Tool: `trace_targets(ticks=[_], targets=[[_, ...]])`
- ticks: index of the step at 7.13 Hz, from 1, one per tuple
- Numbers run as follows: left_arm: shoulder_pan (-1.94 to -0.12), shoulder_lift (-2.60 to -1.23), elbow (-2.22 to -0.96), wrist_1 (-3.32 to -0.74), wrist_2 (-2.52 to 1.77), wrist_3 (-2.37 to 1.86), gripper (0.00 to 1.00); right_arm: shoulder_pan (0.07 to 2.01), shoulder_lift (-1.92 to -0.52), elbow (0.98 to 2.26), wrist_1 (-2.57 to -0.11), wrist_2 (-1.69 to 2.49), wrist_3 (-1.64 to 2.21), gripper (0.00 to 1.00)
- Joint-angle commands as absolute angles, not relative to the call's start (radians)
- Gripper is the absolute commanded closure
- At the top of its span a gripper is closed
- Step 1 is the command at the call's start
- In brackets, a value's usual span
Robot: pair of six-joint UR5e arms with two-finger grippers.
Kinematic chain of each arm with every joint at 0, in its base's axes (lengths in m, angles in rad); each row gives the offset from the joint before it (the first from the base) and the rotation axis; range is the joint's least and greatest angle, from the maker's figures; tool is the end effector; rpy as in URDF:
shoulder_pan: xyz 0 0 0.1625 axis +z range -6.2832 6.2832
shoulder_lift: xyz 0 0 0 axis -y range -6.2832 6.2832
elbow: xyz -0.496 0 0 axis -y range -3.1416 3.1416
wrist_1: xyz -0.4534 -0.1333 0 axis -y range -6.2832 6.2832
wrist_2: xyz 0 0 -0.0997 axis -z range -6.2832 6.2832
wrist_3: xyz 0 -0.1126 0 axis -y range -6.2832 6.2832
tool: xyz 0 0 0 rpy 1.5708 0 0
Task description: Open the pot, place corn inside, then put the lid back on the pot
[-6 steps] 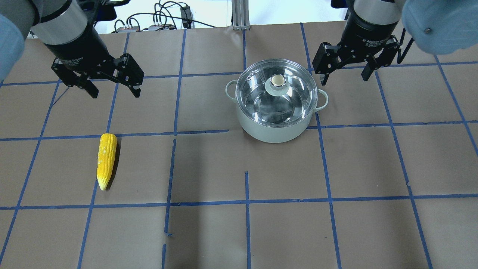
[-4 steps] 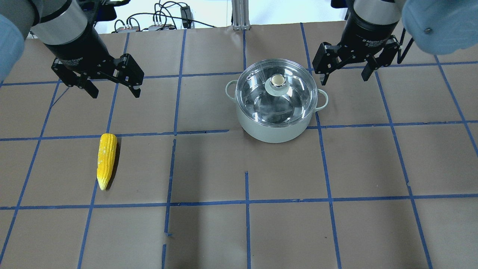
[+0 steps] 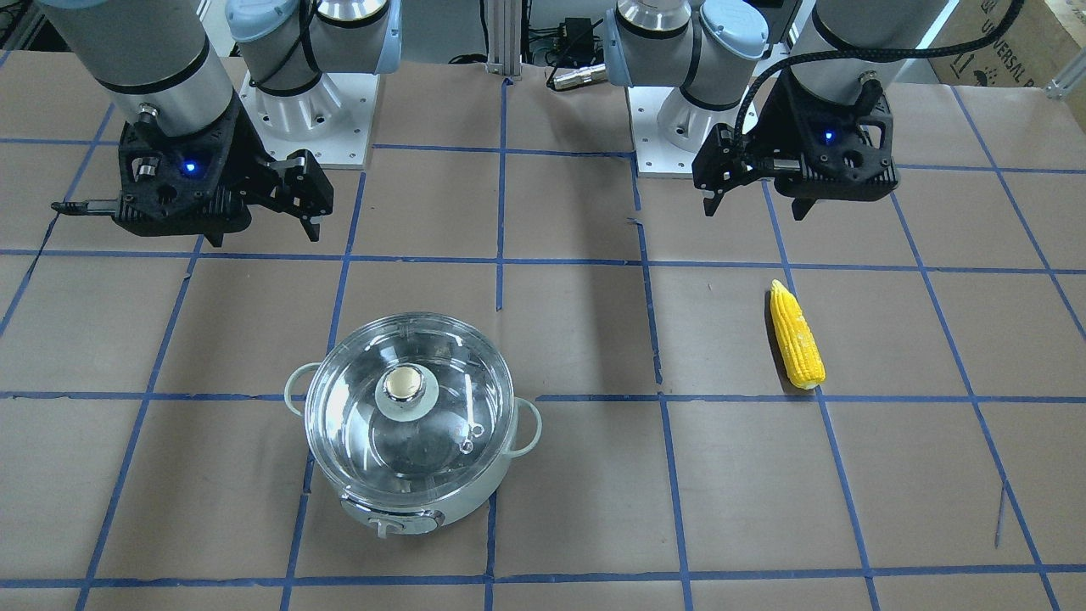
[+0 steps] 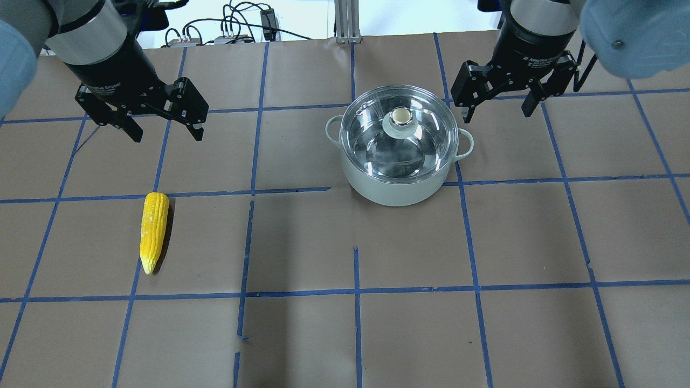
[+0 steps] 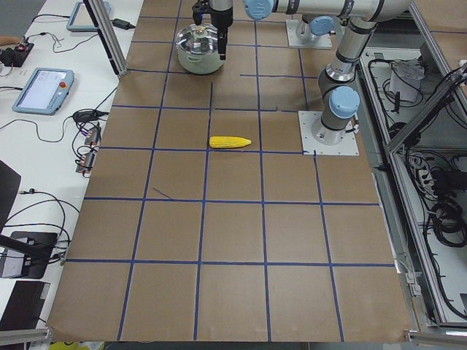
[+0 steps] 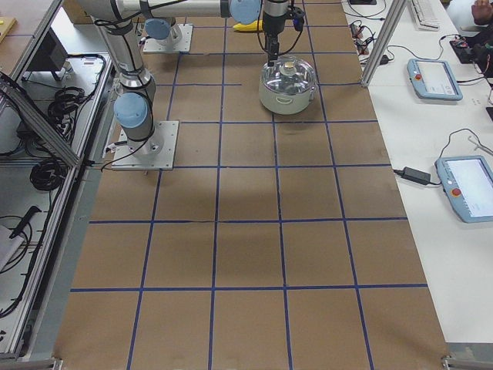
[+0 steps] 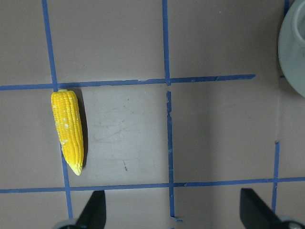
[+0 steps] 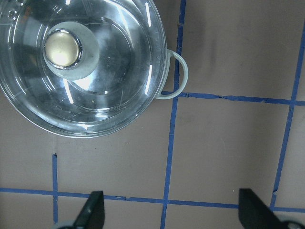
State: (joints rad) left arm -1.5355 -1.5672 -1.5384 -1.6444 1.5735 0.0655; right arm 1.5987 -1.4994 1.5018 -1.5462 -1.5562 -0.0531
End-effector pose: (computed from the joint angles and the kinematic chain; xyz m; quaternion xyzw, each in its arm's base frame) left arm -0.1136 -0.5511 0.5585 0.0151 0.9997 0.0188 0.0004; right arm 0.1512 -0.5814 0.5409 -0.0404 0.9991 0.0134 0.0075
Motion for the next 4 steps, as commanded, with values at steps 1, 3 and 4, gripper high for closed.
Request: trace_targets(ticks=[1,3,4], targets=[[-1.536,-1.571,-1.537,-1.643,1.572,0.063,0.0,1.604,-1.502,1.479,-1.558,-1.551,-0.029,0.0],[-1.536,-1.571,-1.54,-1.644,1.572,0.064,0.0,1.632,-1.461,1.456,-1.562,-1.546,-0.002,0.0],[-1.536,-1.571,-1.543,-1.644,1.572,0.066,0.0,1.678,-1.418,1.424,-1.563,-1.546,0.036,0.0]])
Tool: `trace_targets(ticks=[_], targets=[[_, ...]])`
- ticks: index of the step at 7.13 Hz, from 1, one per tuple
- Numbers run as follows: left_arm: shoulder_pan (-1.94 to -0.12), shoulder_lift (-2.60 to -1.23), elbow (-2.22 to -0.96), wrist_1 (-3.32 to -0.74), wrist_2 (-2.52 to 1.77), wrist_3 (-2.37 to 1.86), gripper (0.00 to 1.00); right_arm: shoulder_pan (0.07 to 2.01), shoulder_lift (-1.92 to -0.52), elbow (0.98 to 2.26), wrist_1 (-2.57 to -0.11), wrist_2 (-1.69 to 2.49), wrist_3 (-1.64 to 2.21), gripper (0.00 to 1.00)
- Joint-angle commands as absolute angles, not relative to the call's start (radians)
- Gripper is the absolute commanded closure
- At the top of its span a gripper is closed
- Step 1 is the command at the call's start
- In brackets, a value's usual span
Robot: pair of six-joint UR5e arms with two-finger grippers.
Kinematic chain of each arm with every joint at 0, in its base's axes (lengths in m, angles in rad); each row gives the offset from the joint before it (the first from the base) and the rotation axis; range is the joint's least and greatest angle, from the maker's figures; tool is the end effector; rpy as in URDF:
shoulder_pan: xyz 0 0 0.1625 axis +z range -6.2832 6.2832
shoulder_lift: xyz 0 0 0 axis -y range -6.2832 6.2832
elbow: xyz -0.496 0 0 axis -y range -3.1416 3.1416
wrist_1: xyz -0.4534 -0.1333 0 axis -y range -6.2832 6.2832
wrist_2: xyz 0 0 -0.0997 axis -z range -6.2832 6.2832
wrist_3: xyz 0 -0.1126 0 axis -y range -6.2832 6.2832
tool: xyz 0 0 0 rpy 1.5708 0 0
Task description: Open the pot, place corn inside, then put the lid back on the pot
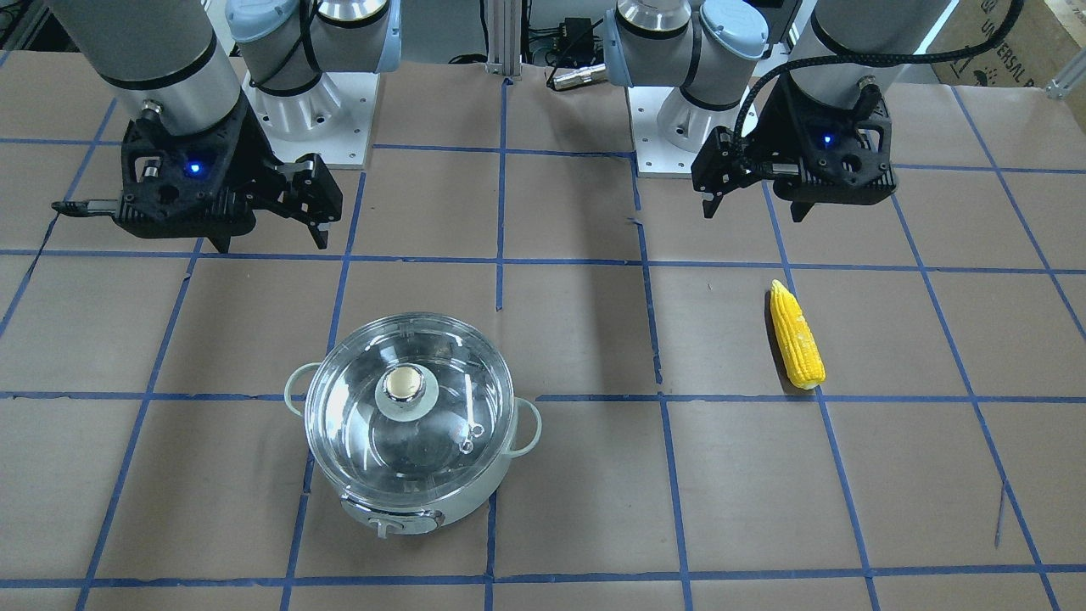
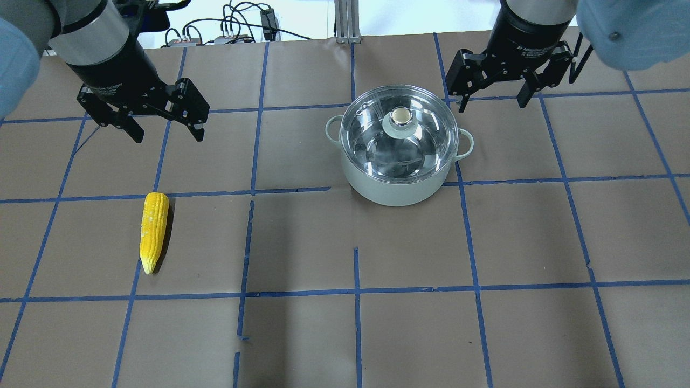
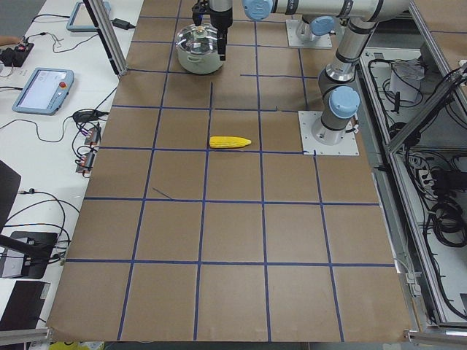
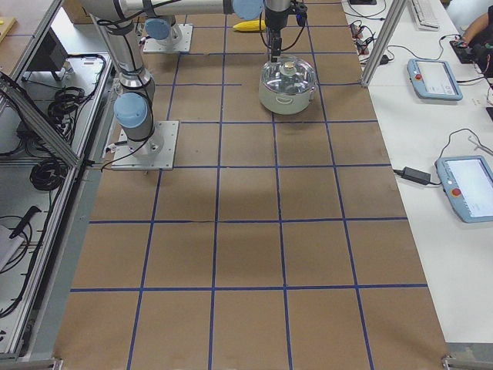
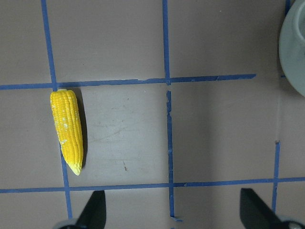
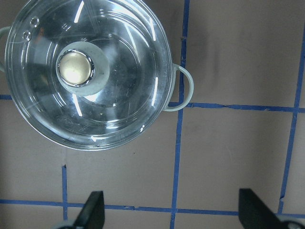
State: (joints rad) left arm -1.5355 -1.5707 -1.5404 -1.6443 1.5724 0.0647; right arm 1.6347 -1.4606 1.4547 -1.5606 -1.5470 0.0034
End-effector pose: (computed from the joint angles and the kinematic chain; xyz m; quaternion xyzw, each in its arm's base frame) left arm -0.1137 -0.5523 0.5555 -0.0147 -0.9997 -0.0215 0.0003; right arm 0.1745 -0.5972 0.5452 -0.0302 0.9995 0.0025 0.0118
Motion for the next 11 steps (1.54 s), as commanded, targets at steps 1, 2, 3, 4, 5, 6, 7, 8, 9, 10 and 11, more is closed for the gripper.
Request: trace_targets(ticks=[1,2,3,4,5,6,7,8,9,10,11], targets=[[-1.536,-1.571,-1.543,-1.643,1.572,0.064,0.0,1.722,-1.37,1.384,-1.586,-1.554,0.067,0.0],[-1.536,-1.571,-1.543,-1.644,1.572,0.069,0.0,1.745,-1.326,1.361,-1.629,-1.554,0.069,0.0],[-1.536,-1.572,-1.542,-1.643,1.572,0.068,0.0,1.746,-1.271,1.358,-1.679,-1.548,0.069,0.0],[-1.536,-1.569,-1.545,-1.644,1.572,0.074,0.0,1.749,-1.231,1.359,-1.718,-1.543,0.072,0.0],[-1.536,-1.571,-1.545,-1.644,1.572,0.075,0.0,1.759,-1.203,1.359,-1.753,-1.543,0.071,0.0],[-1.529,-1.566,-1.546,-1.646,1.574,0.077,0.0,1.761,-1.183,1.358,-1.778,-1.543,0.071,0.0],[-1.529,-1.568,-1.548,-1.649,1.575,0.077,0.0,1.763,-1.166,1.358,-1.785,-1.543,0.071,0.0],[-1.514,-1.563,-1.561,-1.652,1.577,0.084,0.0,1.767,-1.155,1.361,-1.79,-1.543,0.071,0.0],[-1.506,-1.559,-1.604,-1.643,1.574,0.122,0.0,1.772,-1.149,1.37,-1.792,-1.542,0.072,0.01],[-1.485,-1.559,-1.633,-1.625,1.575,0.129,0.0,1.772,-1.149,1.373,-1.79,-1.543,0.075,0.03],[-1.444,-1.572,-1.667,-1.6,1.569,0.136,0.0,1.772,-1.149,1.374,-1.789,-1.545,0.078,0.05]])
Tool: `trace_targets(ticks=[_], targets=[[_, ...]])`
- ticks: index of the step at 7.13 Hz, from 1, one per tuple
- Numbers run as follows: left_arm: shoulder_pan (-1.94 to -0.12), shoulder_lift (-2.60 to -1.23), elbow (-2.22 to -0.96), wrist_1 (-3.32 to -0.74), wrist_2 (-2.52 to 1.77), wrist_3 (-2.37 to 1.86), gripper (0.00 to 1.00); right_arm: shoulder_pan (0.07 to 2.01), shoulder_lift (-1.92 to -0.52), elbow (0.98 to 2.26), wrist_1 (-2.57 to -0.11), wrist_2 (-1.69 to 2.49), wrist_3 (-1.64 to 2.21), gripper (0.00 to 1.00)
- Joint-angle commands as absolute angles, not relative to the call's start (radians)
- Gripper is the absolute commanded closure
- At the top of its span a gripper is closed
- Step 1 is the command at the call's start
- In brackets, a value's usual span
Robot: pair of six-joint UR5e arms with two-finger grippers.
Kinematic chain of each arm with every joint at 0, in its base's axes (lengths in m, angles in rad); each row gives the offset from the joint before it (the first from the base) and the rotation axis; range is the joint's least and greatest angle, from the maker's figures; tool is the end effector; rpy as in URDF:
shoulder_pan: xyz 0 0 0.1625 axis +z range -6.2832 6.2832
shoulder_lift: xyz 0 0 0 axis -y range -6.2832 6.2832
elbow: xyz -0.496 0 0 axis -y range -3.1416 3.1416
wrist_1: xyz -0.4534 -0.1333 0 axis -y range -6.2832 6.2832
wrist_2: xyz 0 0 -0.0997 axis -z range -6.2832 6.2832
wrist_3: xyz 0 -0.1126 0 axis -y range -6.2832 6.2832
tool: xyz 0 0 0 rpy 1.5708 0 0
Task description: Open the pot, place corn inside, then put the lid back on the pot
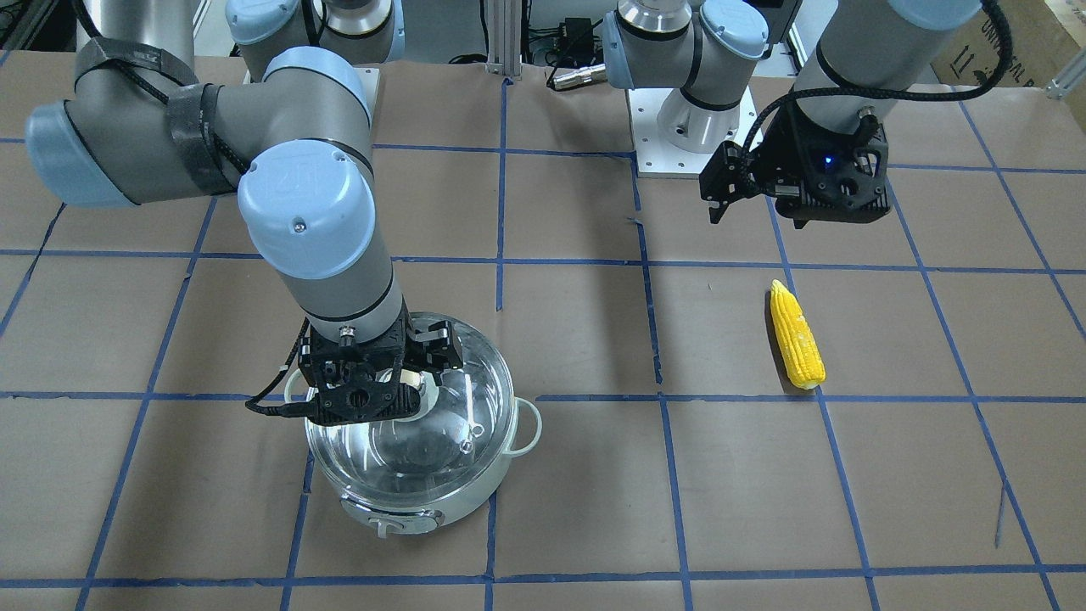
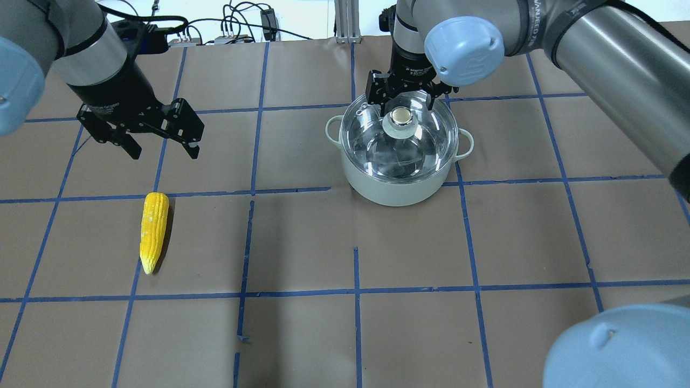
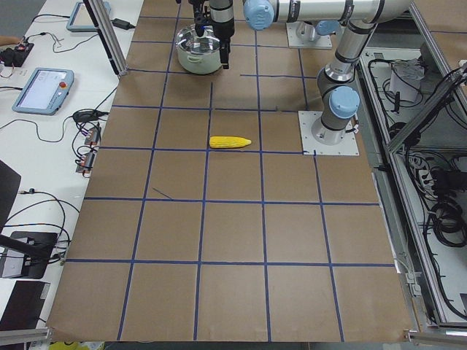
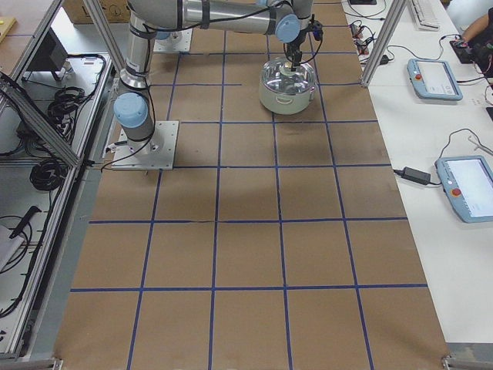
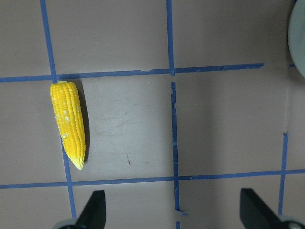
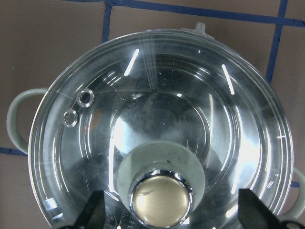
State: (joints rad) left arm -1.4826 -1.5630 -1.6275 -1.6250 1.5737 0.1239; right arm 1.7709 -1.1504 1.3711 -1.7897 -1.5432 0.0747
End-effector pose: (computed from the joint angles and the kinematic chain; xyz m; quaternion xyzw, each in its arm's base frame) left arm -0.0852 -0.5462 0.5141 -0.0179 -0.9985 -0.0514 0.0040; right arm 0.2816 -0.7024 0.4033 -0.0626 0.9979 0.0028 0.0135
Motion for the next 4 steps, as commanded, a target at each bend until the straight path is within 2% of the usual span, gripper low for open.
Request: trace_targets(ticks=[1,2,4], targets=[[-1.427,-1.588,-1.71,-1.541,1.565,0.14,0.0,1.772,-1.146,1.376,-1.787,-1.543,0.078,0.06],[-1.417,-1.601,-1.762,-1.479,1.572,0.175,0.0,1.772,-1.135,1.374,-1.787,-1.543,0.078,0.08],[-1.286,-1.635,-1.868,-1.335,1.572,0.293,0.0,1.773,-1.129,1.373,-1.789,-1.543,0.078,0.14]])
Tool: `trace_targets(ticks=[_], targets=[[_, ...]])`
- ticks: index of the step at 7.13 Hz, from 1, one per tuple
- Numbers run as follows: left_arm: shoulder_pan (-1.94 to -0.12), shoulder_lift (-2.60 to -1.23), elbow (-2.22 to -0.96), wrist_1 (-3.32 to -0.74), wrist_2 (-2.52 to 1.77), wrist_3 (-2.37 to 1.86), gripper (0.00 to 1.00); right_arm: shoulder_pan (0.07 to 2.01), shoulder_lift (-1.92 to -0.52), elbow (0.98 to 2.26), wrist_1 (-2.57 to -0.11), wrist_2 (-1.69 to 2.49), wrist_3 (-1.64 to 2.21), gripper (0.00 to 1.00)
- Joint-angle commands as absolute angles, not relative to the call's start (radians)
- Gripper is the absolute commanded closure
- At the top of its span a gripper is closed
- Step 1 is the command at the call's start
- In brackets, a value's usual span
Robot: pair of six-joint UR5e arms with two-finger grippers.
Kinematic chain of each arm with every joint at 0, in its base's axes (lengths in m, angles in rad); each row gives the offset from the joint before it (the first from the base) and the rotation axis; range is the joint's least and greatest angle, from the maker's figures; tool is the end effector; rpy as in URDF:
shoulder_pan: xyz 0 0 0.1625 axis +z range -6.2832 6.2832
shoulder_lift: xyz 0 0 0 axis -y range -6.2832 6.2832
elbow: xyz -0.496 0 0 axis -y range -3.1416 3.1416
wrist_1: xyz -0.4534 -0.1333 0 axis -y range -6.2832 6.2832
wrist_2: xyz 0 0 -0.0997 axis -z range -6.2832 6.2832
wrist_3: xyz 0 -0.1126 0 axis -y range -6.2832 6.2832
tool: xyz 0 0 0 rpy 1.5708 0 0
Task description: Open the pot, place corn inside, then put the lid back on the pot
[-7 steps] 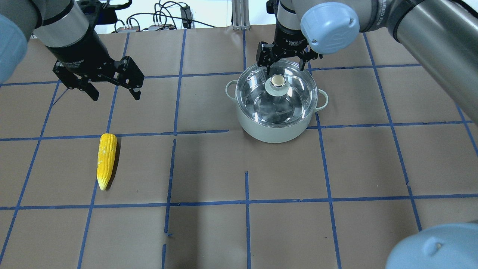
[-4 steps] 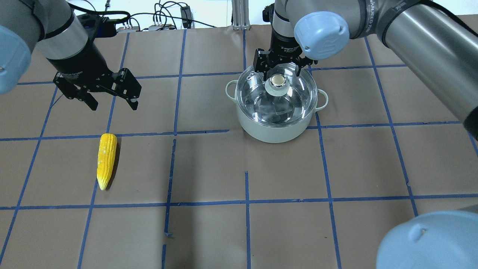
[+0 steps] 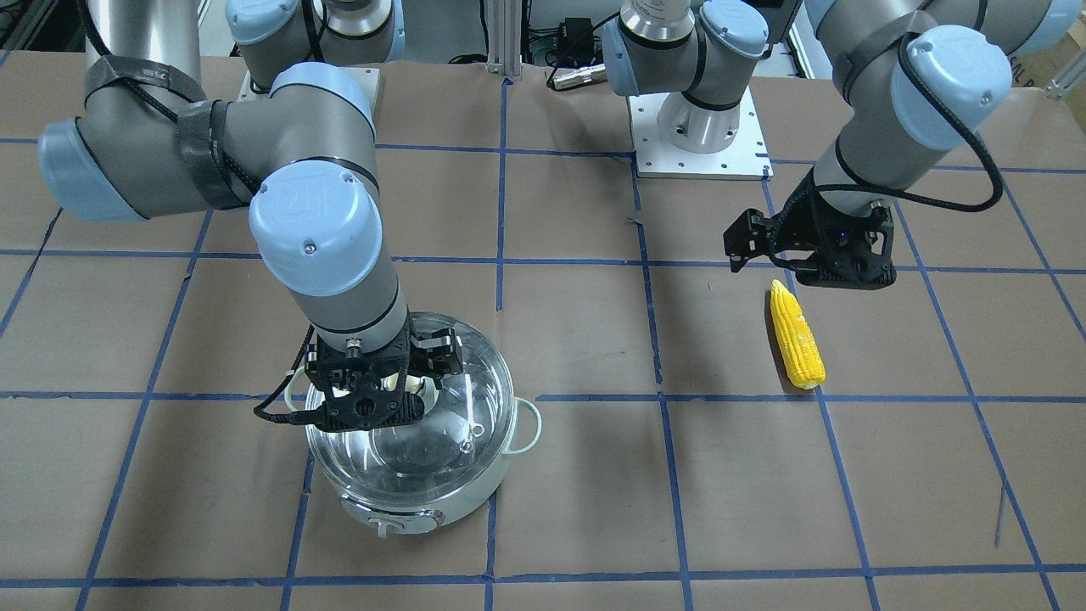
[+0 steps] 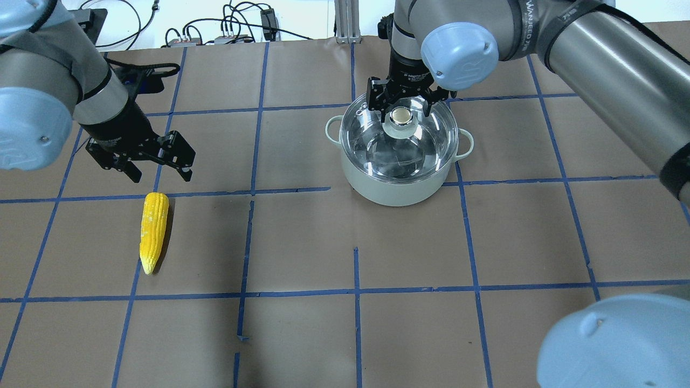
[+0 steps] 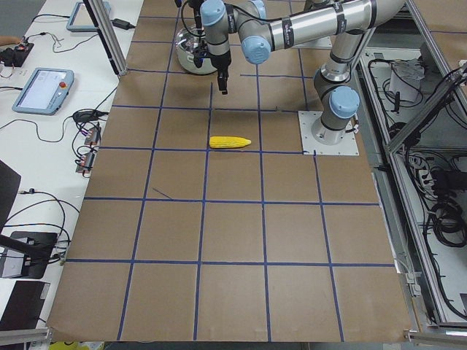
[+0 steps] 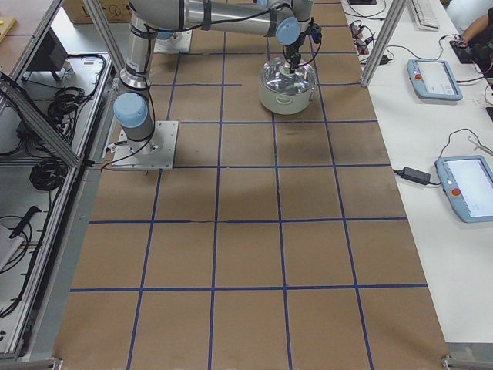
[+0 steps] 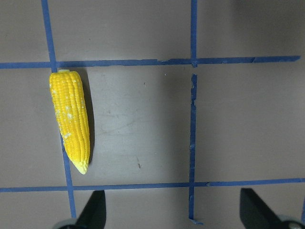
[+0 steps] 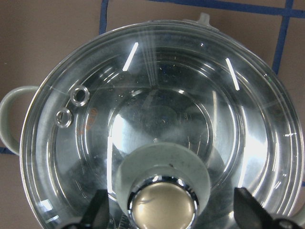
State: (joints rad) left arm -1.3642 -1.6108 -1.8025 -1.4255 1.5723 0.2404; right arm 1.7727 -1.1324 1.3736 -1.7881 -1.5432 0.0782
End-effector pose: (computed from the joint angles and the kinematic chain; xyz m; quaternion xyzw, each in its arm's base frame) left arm -0.0193 -0.5571 0.4122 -0.0169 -0.9979 -0.0618 0.0133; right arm 0.2836 -0.7053 0.3884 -0.0616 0.9979 0.0138 0.0120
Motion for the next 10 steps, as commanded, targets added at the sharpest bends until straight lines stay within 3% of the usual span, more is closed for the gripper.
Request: trace_targets(ticks=[1,3,4,9,10], targets=[[-1.252,-1.678,-1.9,-1.26,1.574,0.334,0.0,1.773,-1.129,1.373,-1.789,-1.543,0.08,0.2],[-1.233,-1.748,-1.927,-1.177,1.574,0.379,0.0,1.773,-1.129,1.371,-1.786,-1.546,0.078,0.44],[-1.227,-1.778,-1.928,-1.161,1.575,0.382,0.0,1.773,-1.129,1.371,-1.783,-1.546,0.078,0.49],[-1.154,-1.907,-1.98,-1.025,1.574,0.445,0.03,1.795,-1.172,1.291,-1.659,-1.551,0.091,0.54],[-1.154,-1.91,-1.988,-1.02,1.574,0.446,0.2,1.78,-1.196,1.251,-1.581,-1.549,0.08,0.58]])
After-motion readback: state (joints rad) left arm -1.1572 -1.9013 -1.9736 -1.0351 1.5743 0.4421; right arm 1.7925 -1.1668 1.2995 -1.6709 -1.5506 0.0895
